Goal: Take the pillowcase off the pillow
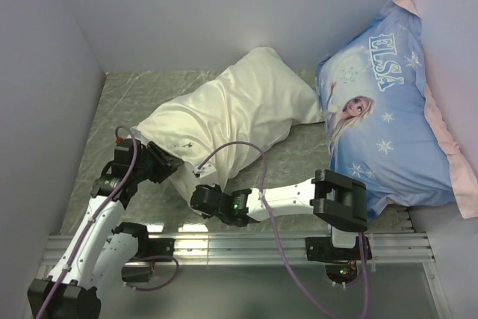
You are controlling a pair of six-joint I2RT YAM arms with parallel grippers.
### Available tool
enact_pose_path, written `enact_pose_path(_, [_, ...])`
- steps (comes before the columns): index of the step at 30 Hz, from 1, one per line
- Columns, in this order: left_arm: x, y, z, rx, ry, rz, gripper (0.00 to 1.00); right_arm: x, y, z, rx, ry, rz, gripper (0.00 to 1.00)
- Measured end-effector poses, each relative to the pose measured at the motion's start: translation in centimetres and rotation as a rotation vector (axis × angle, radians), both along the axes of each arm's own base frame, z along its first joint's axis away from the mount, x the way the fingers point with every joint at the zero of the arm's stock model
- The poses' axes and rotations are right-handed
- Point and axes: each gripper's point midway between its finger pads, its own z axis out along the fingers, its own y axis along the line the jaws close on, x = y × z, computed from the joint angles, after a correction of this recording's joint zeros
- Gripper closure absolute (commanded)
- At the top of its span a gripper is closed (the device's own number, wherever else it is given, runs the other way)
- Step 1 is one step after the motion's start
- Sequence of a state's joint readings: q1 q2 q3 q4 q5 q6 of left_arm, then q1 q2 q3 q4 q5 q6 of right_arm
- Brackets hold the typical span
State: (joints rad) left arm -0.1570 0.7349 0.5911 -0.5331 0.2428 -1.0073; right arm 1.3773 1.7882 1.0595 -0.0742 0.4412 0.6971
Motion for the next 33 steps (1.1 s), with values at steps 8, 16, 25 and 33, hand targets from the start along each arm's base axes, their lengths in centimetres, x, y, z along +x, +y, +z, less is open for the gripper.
enact_pose_path(8, [-0.6,-0.1,-3.2,0.001,0.054,-0.007,0.35,-0.8,1.4,0.3,-0.013,-0.005,0.042,1.0])
enact_pose_path(16, [0.0,-0.2,-5.0,-0.001,0.075,-0.007,0.29,-0.7,2.7,0.8,-0.022,-0.018,0.072,1.0])
enact_pose_path(25, [0.5,-0.3,-6.4,-0.001,0.082,0.006,0.24,-1.2,2.6,0.5,-0.03,-0.014,0.09,1.0])
enact_pose_path(33, [1.3,-2.4,-5.8,-0.031,0.047,-0.043,0.29,-1.3,2.1,-1.3,-0.067,-0.004,0.093,1.0])
